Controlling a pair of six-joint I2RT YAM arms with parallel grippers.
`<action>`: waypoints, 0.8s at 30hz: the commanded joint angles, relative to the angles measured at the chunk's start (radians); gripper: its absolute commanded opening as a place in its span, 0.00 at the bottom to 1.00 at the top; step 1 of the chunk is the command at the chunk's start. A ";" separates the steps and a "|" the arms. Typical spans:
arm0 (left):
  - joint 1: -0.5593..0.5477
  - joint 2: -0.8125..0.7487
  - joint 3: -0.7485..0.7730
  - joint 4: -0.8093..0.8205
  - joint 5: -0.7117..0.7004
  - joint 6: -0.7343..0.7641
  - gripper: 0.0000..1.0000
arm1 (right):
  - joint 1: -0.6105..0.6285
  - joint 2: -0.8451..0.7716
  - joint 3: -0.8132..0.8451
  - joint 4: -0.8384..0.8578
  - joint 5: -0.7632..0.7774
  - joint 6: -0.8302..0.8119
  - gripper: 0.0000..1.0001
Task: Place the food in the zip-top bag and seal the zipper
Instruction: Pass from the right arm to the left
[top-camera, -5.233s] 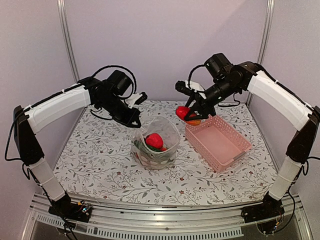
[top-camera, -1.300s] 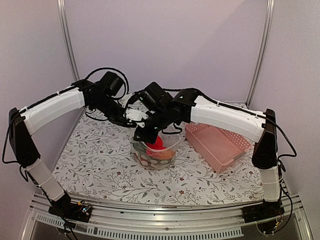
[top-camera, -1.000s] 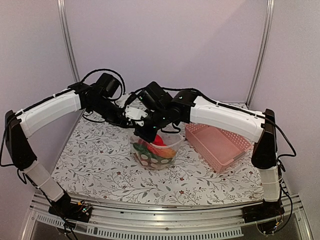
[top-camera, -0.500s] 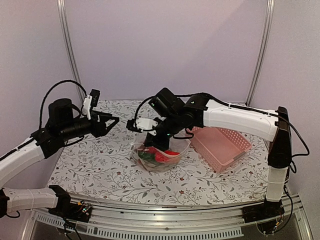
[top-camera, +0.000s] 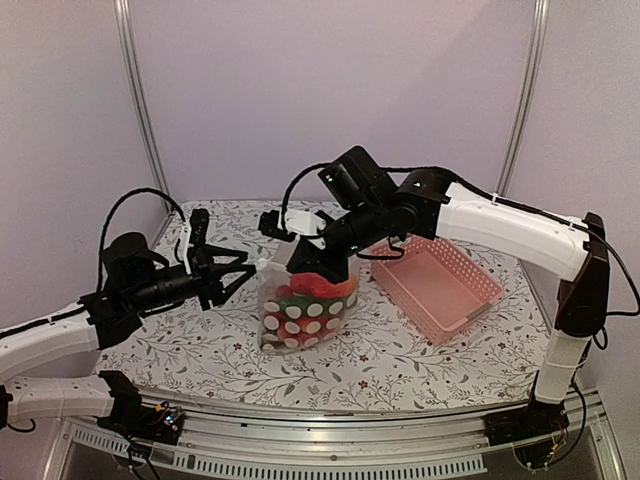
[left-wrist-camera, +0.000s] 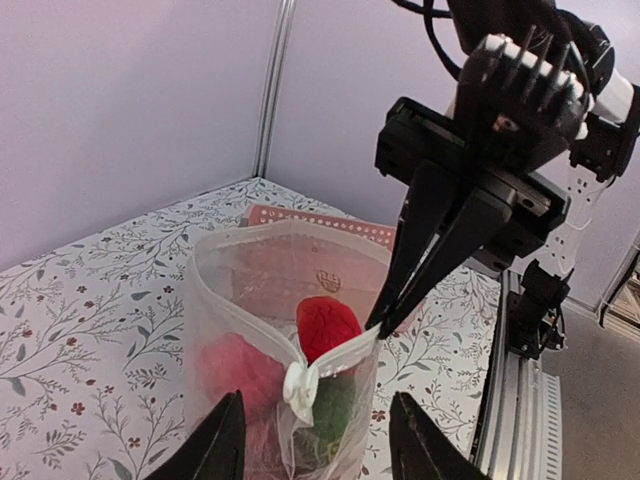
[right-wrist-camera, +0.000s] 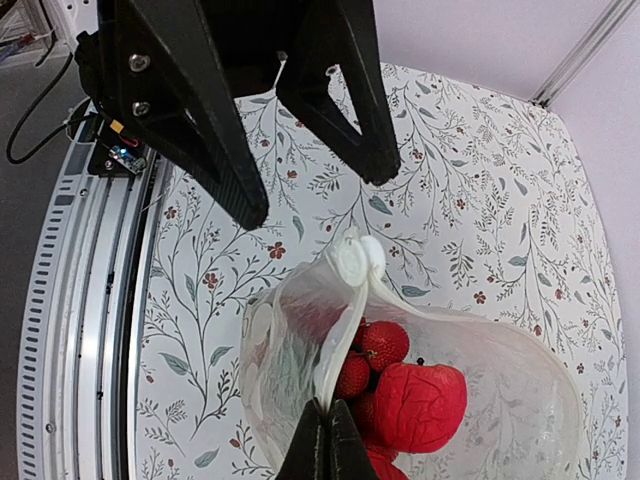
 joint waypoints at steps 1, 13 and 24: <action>-0.051 0.074 -0.023 0.080 -0.076 0.031 0.48 | -0.015 -0.043 -0.029 0.031 -0.029 -0.020 0.00; -0.065 0.134 -0.074 0.190 -0.084 0.029 0.35 | -0.026 -0.010 -0.034 0.049 0.028 -0.005 0.00; -0.069 0.230 -0.077 0.309 -0.056 0.040 0.26 | -0.033 0.035 0.028 0.051 0.055 -0.001 0.00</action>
